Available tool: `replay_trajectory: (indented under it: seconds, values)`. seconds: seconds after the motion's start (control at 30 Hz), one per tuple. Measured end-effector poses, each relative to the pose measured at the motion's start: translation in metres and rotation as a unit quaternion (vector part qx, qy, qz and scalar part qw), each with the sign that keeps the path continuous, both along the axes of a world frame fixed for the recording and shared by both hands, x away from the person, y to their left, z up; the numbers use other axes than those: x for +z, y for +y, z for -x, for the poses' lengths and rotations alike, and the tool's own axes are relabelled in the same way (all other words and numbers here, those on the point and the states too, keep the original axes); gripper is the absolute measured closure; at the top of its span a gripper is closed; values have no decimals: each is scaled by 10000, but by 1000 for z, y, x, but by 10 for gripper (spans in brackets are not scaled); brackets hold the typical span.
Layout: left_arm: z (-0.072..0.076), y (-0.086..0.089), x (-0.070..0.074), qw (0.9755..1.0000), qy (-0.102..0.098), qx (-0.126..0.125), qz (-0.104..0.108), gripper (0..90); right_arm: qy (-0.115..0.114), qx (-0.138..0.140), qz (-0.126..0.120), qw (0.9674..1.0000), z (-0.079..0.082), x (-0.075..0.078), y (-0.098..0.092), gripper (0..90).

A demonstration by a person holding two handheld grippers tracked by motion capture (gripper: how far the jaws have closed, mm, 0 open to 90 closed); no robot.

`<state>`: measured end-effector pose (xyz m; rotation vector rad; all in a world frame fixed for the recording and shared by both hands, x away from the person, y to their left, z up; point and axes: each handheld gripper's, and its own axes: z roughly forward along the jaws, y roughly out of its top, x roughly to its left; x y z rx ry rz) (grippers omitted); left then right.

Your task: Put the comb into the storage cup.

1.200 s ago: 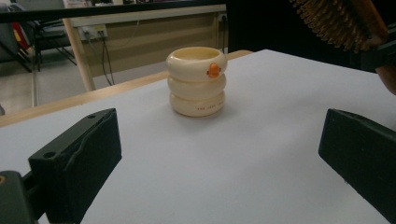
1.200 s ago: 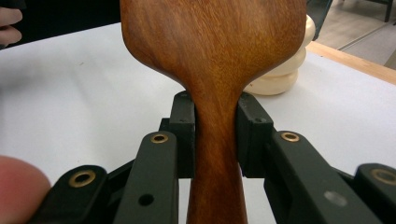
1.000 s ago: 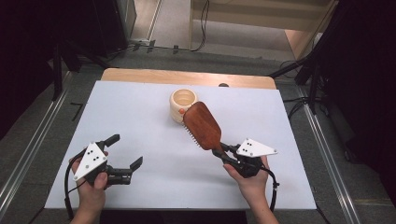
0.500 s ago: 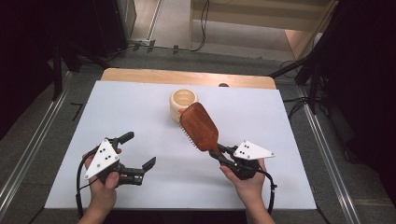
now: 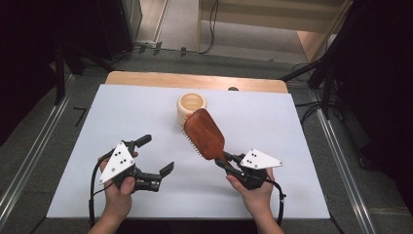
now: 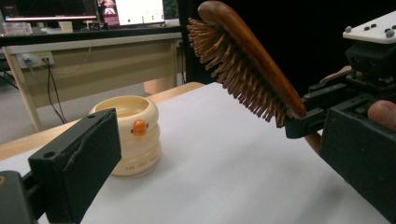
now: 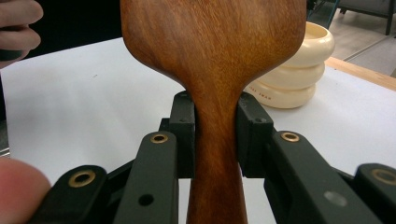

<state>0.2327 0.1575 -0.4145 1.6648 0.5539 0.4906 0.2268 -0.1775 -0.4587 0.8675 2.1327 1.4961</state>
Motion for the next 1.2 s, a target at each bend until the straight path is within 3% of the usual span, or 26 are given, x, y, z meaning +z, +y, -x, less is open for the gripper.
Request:
replay_trajectory:
  seconds: [0.53, 0.8, 1.0, 1.2]
  values:
    - [-3, -26, 8, 9998, -46, -127, 139, 0, -49, 116, -10, 9999, 3, 0, 8, 699]
    - [-7, -39, 10, 9994, 82, -188, 280, 0, -118, 173, -43, 9998, 6, 1, 13, 699]
    - [-12, -49, 8, 9991, 291, -175, 263, 0, -148, 224, -82, 9996, 8, 2, 16, 699]
    - [-15, -59, 9, 9981, 436, -196, 386, 0, -156, 293, -126, 9994, 11, 2, 21, 699]
